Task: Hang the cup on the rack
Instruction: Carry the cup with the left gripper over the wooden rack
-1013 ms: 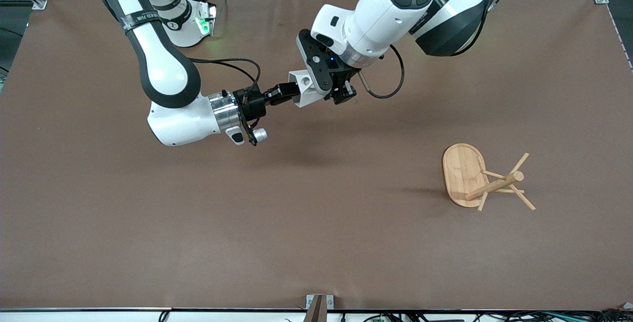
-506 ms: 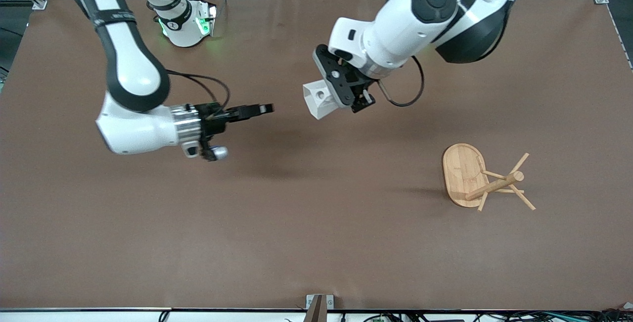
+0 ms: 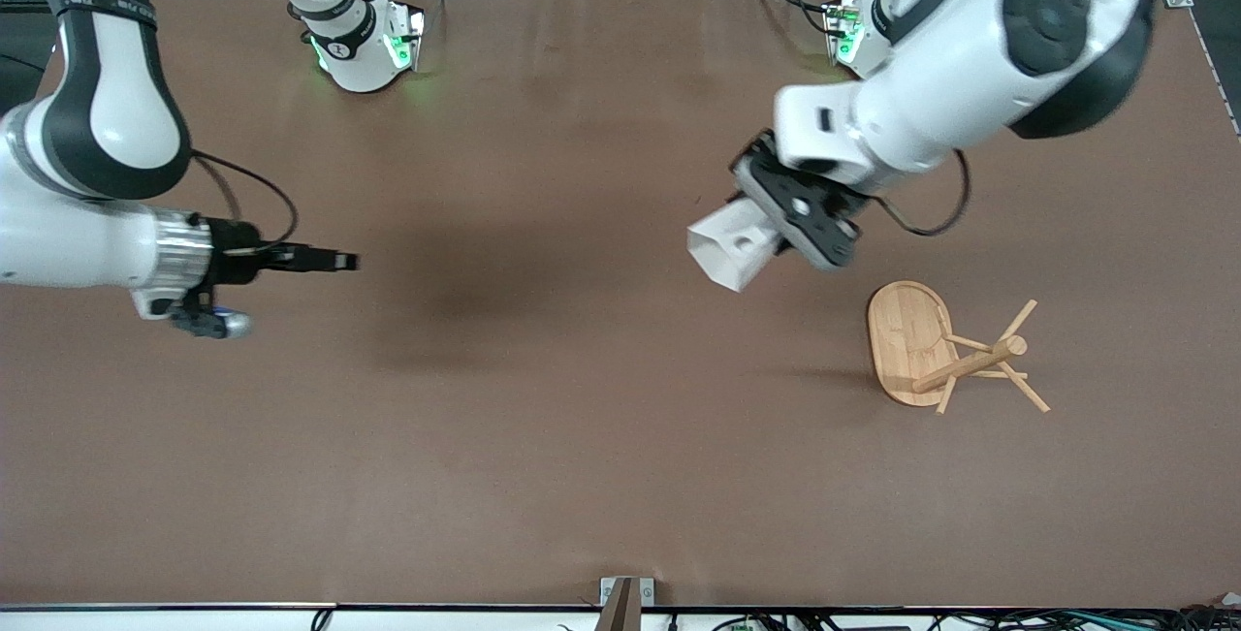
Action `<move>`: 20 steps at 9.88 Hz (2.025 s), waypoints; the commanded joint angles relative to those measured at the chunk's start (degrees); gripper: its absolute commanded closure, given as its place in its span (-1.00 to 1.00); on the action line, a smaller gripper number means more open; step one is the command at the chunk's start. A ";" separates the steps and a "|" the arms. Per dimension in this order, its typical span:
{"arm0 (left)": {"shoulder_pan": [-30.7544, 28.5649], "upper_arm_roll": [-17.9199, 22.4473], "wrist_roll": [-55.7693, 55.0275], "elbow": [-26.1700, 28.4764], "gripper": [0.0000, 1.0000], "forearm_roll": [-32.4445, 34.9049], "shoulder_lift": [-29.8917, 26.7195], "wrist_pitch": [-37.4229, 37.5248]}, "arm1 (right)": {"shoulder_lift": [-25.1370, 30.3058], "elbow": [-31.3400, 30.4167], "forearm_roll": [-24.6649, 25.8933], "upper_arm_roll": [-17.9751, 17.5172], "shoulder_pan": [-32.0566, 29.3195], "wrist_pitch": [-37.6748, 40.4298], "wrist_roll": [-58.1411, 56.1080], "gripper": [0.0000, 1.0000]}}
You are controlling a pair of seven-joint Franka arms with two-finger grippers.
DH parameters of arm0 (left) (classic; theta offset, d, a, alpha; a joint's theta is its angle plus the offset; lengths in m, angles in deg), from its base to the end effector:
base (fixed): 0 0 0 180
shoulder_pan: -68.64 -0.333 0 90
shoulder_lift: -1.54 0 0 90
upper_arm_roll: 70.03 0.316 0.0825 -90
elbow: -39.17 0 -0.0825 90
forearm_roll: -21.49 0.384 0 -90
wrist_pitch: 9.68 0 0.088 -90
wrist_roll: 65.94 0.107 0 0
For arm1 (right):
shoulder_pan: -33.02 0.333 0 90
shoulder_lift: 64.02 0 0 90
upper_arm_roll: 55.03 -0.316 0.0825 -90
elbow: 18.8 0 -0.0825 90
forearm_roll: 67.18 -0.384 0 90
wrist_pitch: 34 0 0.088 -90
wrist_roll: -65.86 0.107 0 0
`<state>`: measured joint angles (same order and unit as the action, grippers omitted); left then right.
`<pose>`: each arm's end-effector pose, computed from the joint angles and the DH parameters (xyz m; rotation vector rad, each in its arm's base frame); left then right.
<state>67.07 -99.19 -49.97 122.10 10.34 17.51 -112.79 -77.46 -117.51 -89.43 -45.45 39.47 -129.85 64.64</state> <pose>0.5847 -0.2774 0.5597 2.6343 -0.9648 0.1048 0.5986 0.0108 0.4325 -2.7629 0.1789 0.3703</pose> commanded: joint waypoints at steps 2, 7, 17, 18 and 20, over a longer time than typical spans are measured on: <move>-6.06 -0.37 -10.66 3.46 0.99 1.05 0.46 0.28 | 3.30 6.42 16.17 0.08 -4.16 1.20 -7.30 -1.00; -12.05 -0.29 -22.72 8.63 0.99 1.22 -1.64 0.19 | 16.77 6.95 21.10 -0.70 -4.16 11.56 5.96 -1.00; -4.77 9.01 -20.74 24.64 0.99 1.22 -9.11 -11.57 | 14.75 14.87 22.43 -3.78 -7.59 13.68 3.07 -1.00; -4.24 10.25 -19.06 25.61 0.99 1.22 -8.86 -13.41 | 14.75 14.87 22.43 -3.87 -7.59 13.68 3.07 -1.00; -4.40 10.61 -14.50 26.58 0.99 1.13 -7.19 -16.76 | 14.75 14.78 22.35 -3.78 -7.77 13.59 2.89 -1.00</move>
<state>62.25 -89.07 -67.22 146.00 10.69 9.53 -126.78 -62.23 -103.91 -68.09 -49.09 31.91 -117.10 68.24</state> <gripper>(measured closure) 0.242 0.000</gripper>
